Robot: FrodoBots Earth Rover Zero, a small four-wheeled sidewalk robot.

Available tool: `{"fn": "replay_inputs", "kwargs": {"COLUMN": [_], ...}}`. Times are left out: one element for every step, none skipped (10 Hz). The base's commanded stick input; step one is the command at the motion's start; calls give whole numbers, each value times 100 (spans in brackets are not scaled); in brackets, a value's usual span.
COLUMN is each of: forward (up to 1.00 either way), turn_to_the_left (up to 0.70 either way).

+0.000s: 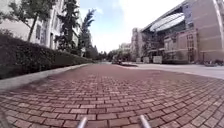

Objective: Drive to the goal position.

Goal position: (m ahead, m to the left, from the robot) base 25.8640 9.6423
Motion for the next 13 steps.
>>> {"fn": "replay_inputs", "kwargs": {"forward": [70, 70, 70, 70, 70, 70, 70, 70, 70, 70, 70, 70, 70], "turn_to_the_left": [0, 0, 0, 0, 0, 0, 0, 0, 0, 0, 0, 0, 0]}}
